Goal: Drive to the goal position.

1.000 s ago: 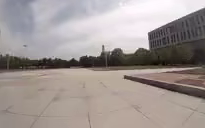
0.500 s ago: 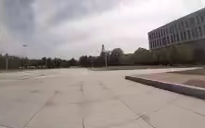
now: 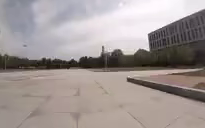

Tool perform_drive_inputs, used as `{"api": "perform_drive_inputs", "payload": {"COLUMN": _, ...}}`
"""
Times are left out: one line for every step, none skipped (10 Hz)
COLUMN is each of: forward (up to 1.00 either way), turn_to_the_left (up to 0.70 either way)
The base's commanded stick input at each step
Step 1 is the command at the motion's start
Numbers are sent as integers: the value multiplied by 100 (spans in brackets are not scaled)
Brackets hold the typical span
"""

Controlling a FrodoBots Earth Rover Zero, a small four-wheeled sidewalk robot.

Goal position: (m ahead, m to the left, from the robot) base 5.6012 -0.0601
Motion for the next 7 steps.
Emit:
{"api": "perform_drive_inputs", "payload": {"forward": 70, "turn_to_the_left": 0}}
{"api": "perform_drive_inputs", "payload": {"forward": 70, "turn_to_the_left": 0}}
{"api": "perform_drive_inputs", "payload": {"forward": 70, "turn_to_the_left": 0}}
{"api": "perform_drive_inputs", "payload": {"forward": 70, "turn_to_the_left": 0}}
{"api": "perform_drive_inputs", "payload": {"forward": 70, "turn_to_the_left": 0}}
{"api": "perform_drive_inputs", "payload": {"forward": 70, "turn_to_the_left": 2}}
{"api": "perform_drive_inputs", "payload": {"forward": 70, "turn_to_the_left": 22}}
